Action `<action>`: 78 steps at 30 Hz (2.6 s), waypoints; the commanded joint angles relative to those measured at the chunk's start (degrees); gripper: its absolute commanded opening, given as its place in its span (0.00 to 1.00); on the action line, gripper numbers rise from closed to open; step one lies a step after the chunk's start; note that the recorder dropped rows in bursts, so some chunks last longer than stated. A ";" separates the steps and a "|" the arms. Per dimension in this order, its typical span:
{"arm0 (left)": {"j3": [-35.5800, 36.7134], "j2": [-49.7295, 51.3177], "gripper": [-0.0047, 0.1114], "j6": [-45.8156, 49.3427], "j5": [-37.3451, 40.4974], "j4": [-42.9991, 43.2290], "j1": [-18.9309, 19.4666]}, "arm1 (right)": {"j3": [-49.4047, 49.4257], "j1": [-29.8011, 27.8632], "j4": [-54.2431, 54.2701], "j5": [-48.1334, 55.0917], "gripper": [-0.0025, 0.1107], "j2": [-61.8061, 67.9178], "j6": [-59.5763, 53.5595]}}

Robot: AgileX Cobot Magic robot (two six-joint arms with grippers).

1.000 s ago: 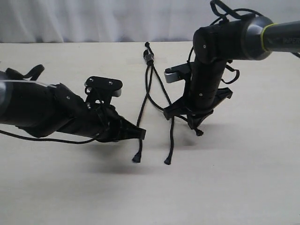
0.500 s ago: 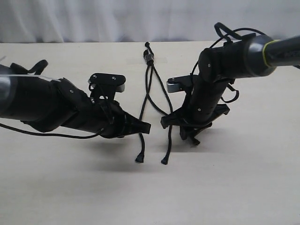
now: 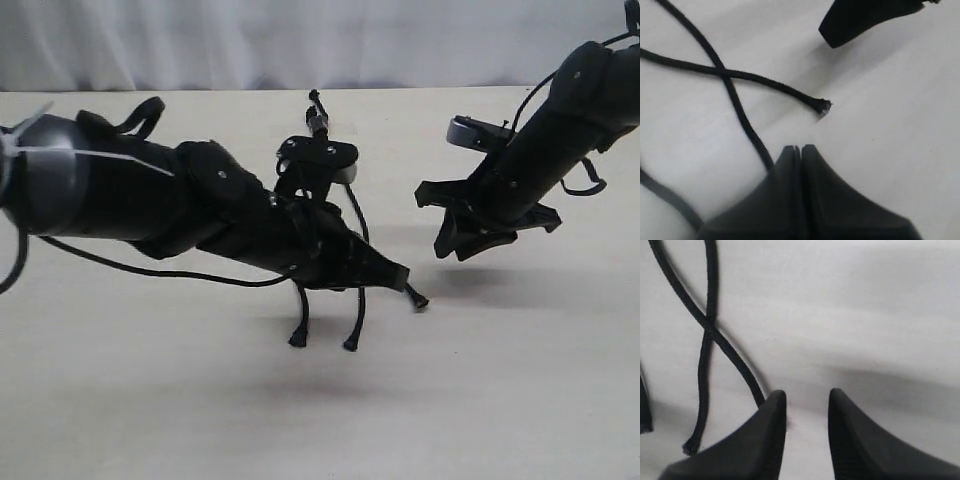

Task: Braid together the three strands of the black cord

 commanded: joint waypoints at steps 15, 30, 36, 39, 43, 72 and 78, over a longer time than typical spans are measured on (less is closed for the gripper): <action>-17.50 11.71 0.37 -58.88 17.27 66.31 -7.44 | 0.31 -0.31 0.70 -2.19 0.27 -0.60 -0.91; -17.50 17.90 0.32 -58.88 18.62 65.27 -7.44 | 0.31 -0.31 0.93 -2.23 0.27 -0.60 -0.91; -18.66 16.06 0.04 -58.65 21.87 65.71 -7.44 | 0.31 -0.31 1.29 -2.34 0.27 -0.60 -0.91; -19.75 12.59 0.04 -58.15 22.66 66.20 -7.13 | 0.31 -0.31 2.11 -2.46 0.27 -0.60 -1.52; -19.87 10.10 0.04 -57.01 25.36 66.42 -4.41 | 0.31 -0.09 2.46 -2.46 0.27 -0.60 -1.74; -9.10 14.63 0.04 -48.33 13.23 47.64 -0.07 | 0.31 -0.02 7.37 -1.83 0.27 -0.60 -5.43; -9.10 14.63 0.04 -48.33 12.07 47.19 -1.13 | 0.31 -0.02 9.54 -0.81 0.27 -0.60 -7.69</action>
